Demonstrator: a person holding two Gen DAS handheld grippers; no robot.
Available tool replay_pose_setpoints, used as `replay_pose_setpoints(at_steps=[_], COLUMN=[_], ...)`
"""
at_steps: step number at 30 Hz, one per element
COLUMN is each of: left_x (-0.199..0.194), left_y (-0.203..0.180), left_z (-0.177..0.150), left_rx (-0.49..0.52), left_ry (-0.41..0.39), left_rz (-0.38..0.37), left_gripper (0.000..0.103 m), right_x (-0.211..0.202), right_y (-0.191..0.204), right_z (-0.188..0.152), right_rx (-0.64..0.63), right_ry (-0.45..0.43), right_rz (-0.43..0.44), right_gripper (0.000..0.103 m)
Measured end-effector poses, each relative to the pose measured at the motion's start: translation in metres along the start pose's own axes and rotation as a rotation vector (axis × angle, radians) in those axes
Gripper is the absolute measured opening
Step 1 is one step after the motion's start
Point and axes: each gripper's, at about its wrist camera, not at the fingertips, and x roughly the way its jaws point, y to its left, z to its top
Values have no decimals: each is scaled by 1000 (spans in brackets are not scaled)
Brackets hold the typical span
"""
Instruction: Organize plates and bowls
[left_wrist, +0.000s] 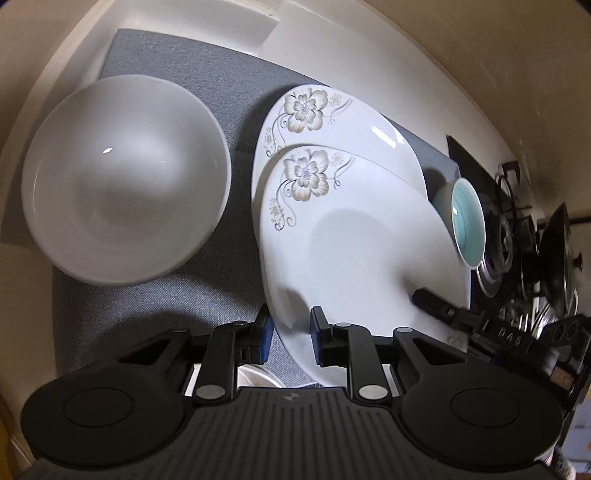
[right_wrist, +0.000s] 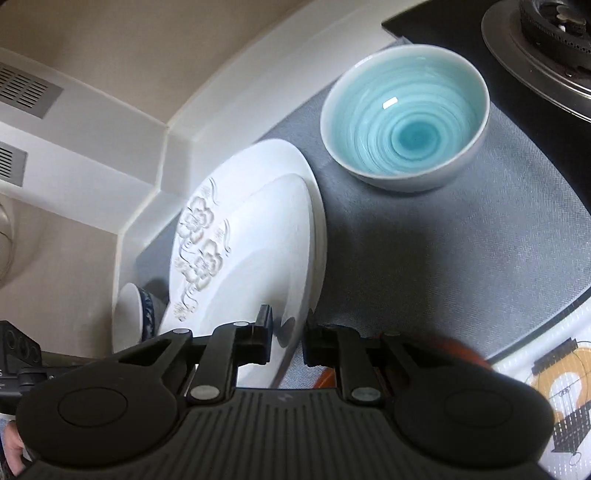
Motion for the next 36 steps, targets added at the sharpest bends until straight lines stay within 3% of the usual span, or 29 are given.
replay_pose_setpoints(at_steps=[6, 17, 19, 20, 30, 36], left_x=[-1, -17, -16, -15, -16, -15], left_y=[-1, 6, 4, 3, 10, 23], left_z=[-2, -17, -17, -16, -16, -13], left_rx=[-9, -41, -35, -28, -68, -130], left_ry=[-35, -30, -27, -27, -12, -2], left_rz=[4, -54, -58, -57, -83, -142], left_gripper=[19, 18, 18, 18, 18, 17], right_x=[4, -35, -41, -42, -30, -26], right_y=[4, -1, 1, 2, 1, 1], right_z=[0, -8, -8, -9, -5, -5], right_rx=[-56, 30, 15, -7, 4, 11], right_ry=[58, 75, 67, 61, 17, 0], right_rz=[-44, -14, -19, -22, -35, -38], right_gripper=[28, 27, 23, 15, 11, 11])
